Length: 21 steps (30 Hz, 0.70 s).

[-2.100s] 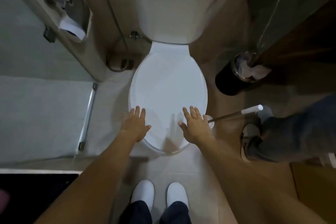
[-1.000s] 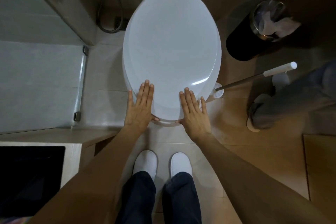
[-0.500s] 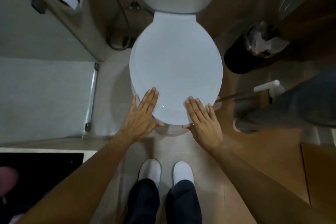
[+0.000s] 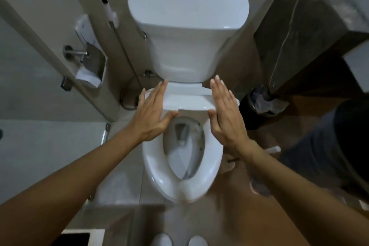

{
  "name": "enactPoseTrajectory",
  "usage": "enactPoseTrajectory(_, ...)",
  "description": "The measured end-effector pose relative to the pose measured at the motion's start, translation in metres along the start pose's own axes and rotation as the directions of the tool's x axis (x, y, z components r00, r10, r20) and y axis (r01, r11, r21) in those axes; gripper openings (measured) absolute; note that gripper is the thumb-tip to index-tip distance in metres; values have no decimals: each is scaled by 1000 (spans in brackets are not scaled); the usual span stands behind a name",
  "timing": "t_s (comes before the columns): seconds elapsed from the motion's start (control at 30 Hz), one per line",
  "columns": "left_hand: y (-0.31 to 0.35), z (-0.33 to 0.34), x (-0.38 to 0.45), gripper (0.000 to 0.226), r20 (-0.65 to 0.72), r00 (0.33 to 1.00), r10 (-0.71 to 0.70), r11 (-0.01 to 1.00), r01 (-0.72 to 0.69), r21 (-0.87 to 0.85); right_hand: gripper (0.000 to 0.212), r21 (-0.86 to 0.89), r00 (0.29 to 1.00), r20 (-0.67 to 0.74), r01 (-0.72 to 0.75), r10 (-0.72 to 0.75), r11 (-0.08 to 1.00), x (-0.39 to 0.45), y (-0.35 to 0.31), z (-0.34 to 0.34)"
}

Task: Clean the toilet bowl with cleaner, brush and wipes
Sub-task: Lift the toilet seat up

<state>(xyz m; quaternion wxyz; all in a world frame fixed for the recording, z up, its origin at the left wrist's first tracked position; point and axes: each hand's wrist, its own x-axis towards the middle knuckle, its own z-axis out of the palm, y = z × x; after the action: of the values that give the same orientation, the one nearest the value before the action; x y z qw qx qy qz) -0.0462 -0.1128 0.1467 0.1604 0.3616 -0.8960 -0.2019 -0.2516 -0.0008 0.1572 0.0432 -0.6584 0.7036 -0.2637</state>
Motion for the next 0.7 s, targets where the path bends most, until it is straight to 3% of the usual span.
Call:
enactPoseTrajectory(0.13,3,-29,56,85,-46,996,-83,994,79,-79,59,5,997,-67,-43,43,999,66,4,-18)
enactPoseTrajectory(0.33,10,-53,128,62,-87,980,-179,978,168,-119,51,-10,987,-33,-156,155,988,152,14,-40)
enactPoseTrajectory(0.57,9,-61,166,67,-88,990,-111,981,123,152,53,-124,953,-14,-303,303,945,201,19,-44)
enactPoseTrajectory(0.7,4,-67,178,67,-37,990,-138,967,142,210,54,-157,963,25,-263,270,952,205,25,-42)
